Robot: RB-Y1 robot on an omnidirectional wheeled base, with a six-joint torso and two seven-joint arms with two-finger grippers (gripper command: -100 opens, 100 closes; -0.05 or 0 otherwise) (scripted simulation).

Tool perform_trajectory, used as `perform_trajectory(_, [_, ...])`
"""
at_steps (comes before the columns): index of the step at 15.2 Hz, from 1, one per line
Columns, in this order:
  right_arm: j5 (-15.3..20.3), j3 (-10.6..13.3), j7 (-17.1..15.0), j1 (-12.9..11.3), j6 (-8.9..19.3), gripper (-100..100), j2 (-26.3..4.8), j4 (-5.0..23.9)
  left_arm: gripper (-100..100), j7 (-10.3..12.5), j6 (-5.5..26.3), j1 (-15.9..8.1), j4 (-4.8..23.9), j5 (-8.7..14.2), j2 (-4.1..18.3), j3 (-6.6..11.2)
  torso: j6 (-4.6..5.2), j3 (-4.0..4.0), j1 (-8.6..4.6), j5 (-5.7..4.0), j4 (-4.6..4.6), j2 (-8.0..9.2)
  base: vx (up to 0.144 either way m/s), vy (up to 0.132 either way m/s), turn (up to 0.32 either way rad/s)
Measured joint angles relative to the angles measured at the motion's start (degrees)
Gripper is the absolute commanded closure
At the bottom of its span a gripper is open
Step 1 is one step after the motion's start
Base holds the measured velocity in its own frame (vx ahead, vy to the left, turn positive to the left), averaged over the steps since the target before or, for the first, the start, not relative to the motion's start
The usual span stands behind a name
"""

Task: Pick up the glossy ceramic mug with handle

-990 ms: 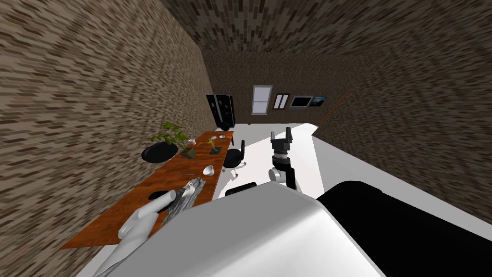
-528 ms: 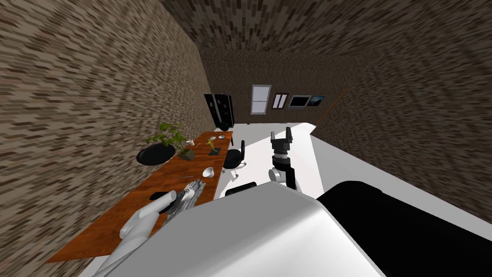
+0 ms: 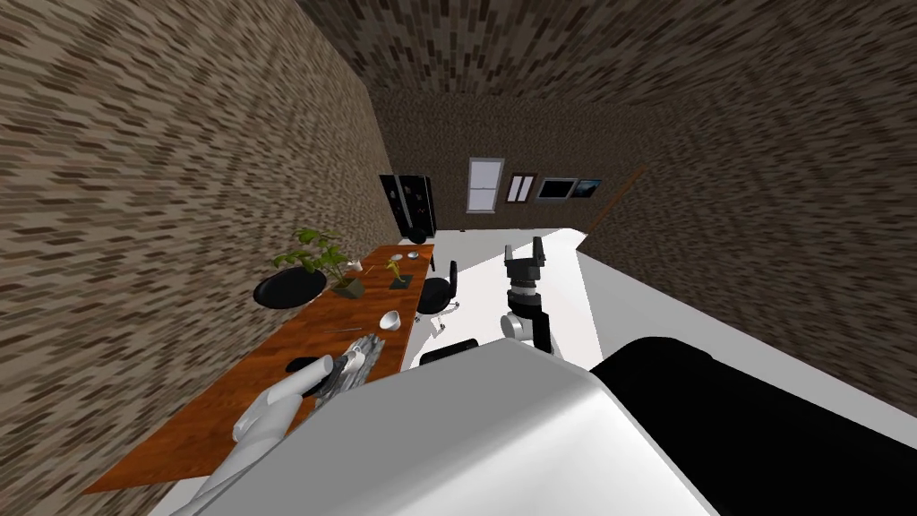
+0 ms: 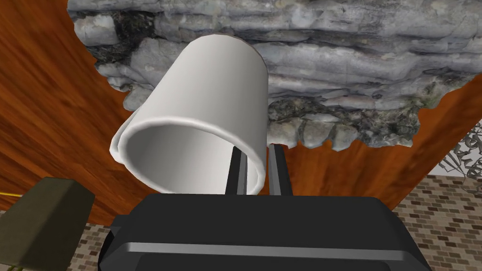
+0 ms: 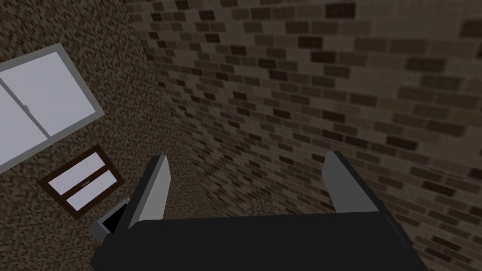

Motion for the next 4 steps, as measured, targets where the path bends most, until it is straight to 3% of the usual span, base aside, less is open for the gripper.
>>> perform_trajectory(4, [0.0,0.0,0.0,0.0,0.0,0,0.0,0.0,100,-1.5,2.1,0.3,-1.7,1.0,1.1,0.88,-0.04,-0.04,-0.31,-0.07,-0.01,-0.07,0.016,-0.067,0.06])
